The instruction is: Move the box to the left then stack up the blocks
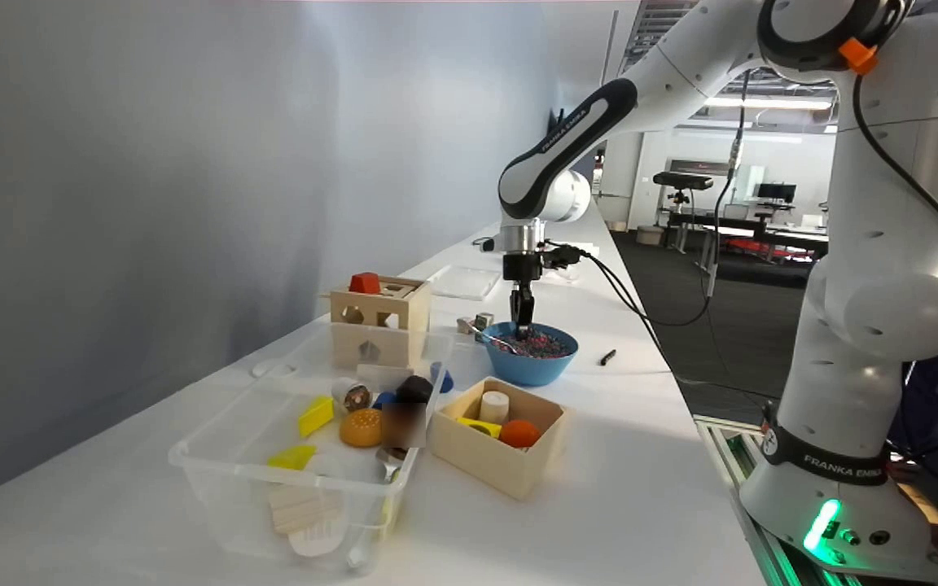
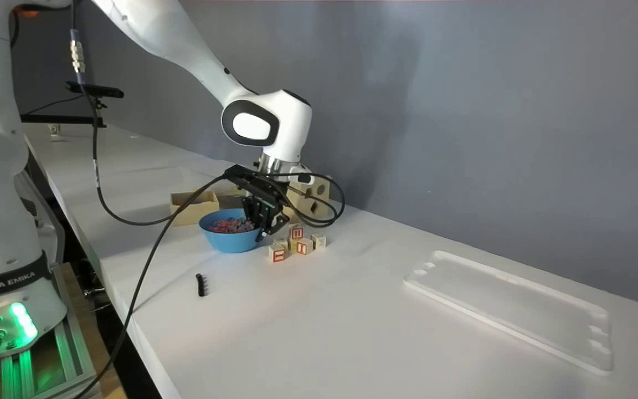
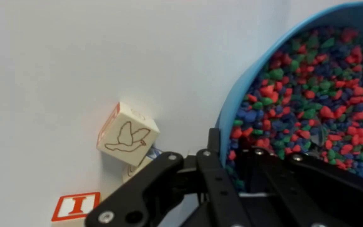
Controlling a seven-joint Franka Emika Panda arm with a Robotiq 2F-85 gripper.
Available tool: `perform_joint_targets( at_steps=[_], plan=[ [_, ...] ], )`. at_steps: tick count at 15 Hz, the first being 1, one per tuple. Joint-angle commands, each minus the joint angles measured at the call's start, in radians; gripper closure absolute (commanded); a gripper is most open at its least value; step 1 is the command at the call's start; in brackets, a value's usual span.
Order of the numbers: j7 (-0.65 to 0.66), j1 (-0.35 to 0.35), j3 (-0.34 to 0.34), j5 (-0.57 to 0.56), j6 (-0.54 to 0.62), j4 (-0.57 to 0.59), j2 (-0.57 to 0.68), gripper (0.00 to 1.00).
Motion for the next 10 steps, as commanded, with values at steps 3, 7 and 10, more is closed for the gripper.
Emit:
perform_joint_targets(
  at_steps=[3,7,10],
  plan=[
    [0.142,0.056,0.045,-0.037,0.060,-0.013,-0.022,0.97],
    [0.197,0.082,0.068,-0.066,0.052,-0.005,-0.018,0.97],
    [0.227,0.087,0.072,-0.070,0.058,-0.001,-0.017,0.97]
  ],
)
